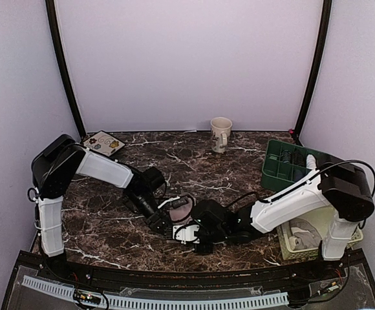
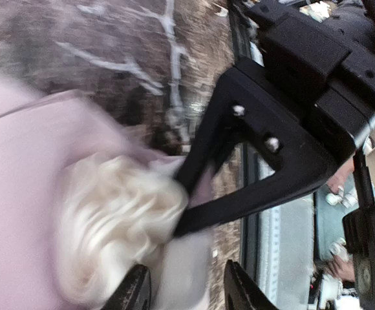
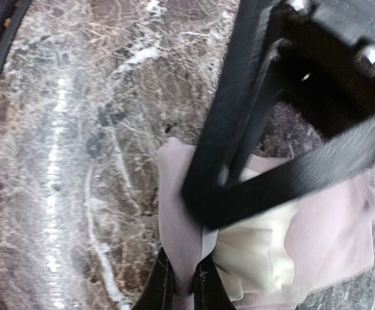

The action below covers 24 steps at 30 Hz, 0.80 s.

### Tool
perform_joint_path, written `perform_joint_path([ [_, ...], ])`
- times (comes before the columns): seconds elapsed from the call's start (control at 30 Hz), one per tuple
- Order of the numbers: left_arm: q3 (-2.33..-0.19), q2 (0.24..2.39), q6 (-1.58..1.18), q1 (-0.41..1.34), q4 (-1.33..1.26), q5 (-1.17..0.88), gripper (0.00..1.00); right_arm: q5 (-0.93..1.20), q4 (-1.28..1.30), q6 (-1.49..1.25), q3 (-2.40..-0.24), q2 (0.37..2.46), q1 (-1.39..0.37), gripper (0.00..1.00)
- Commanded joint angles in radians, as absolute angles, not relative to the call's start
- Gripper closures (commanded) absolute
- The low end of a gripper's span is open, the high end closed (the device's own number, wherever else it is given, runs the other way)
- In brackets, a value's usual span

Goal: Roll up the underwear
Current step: Roll the underwear at the center of the board.

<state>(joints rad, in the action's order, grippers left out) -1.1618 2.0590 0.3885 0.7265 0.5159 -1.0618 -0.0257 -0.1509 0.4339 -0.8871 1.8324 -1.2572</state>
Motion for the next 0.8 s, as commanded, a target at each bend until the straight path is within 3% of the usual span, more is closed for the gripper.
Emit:
perform_joint_path([
  [0.0, -1.071, 1.898, 0.349, 0.645, 0.431, -0.856, 0.56, 0.186, 0.043, 0.312, -0.939, 1.815, -1.252, 1.0],
  [0.2, -0.814, 1.518, 0.309, 0.561, 0.143, -0.557, 0.53, 0.517, 0.189, 0.099, -1.074, 1.886, -1.196, 1.0],
  [0.3, -0.68, 1.337, 0.348, 0.56, 0.01, -0.501, 0.5, 0.669, 0.147, -0.013, -1.073, 1.906, -1.145, 1.0],
  [0.4, -0.624, 1.222, 0.383, 0.571, 0.034, -0.473, 0.49, 0.769, 0.076, -0.102, -1.051, 1.93, -1.102, 1.0],
  [0.57, -0.516, 1.043, 0.401, 0.728, 0.053, -0.349, 0.45, 0.861, 0.066, -0.168, -1.094, 2.029, -1.052, 1.0],
  [0.77, -0.487, 1.0, 0.365, 0.899, 0.053, -0.241, 0.44, 0.945, 0.042, -0.278, -1.105, 2.122, -1.009, 1.0],
])
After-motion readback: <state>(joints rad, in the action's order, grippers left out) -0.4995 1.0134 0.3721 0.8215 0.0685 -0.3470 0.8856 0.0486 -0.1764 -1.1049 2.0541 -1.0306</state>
